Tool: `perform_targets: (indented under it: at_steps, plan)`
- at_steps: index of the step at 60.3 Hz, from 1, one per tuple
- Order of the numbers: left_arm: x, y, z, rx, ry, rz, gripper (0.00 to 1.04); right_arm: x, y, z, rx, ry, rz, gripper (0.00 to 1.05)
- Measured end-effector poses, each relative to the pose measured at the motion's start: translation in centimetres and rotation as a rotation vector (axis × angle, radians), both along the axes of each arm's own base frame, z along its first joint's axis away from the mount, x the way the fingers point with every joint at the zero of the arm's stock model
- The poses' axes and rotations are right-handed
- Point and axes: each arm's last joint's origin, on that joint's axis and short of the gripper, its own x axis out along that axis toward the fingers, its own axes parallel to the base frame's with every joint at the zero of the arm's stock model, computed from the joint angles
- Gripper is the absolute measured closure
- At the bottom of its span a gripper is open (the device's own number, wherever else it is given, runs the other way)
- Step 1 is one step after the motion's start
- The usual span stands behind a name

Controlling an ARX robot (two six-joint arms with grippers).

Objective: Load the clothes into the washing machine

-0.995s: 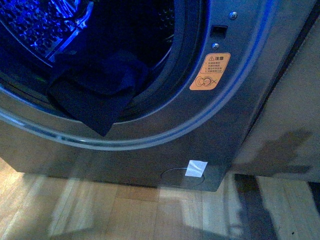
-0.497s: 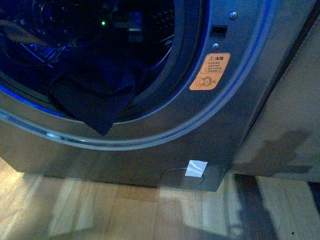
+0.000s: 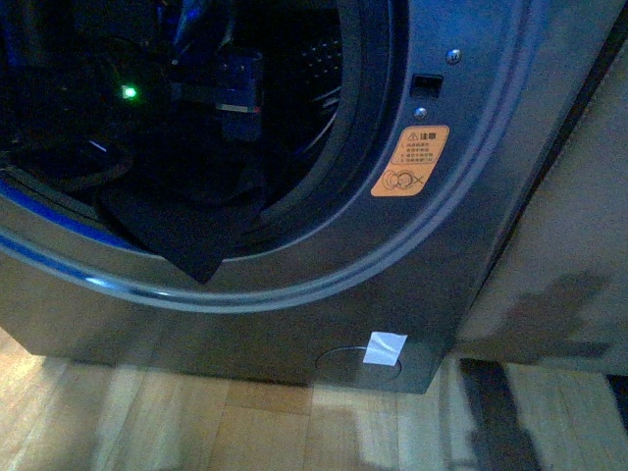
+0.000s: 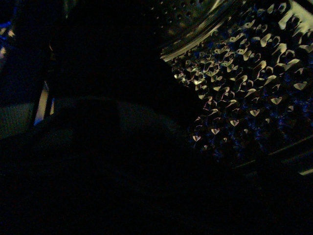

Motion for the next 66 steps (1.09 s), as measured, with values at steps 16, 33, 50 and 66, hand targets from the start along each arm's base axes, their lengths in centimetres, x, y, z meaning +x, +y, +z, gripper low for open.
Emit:
perform_targets:
  at_steps: [16, 33, 50, 66]
  plan:
    - [-4.9, 1.9, 3.0, -0.057, -0.040, -0.038, 0.07, 0.0, 0.0, 0.0, 0.000, 0.000, 0.000, 1.02]
    - [-12.8, 5.0, 4.7, -0.059, -0.284, 0.229, 0.39, 0.0, 0.0, 0.0, 0.000, 0.000, -0.001, 1.02]
    - [-17.3, 7.1, 3.7, -0.047, -0.286, 0.239, 0.95, 0.0, 0.0, 0.0, 0.000, 0.000, 0.000, 1.02]
    - [-20.1, 8.3, 2.3, -0.044, -0.272, 0.218, 1.01, 0.0, 0.0, 0.0, -0.001, 0.000, 0.000, 0.86]
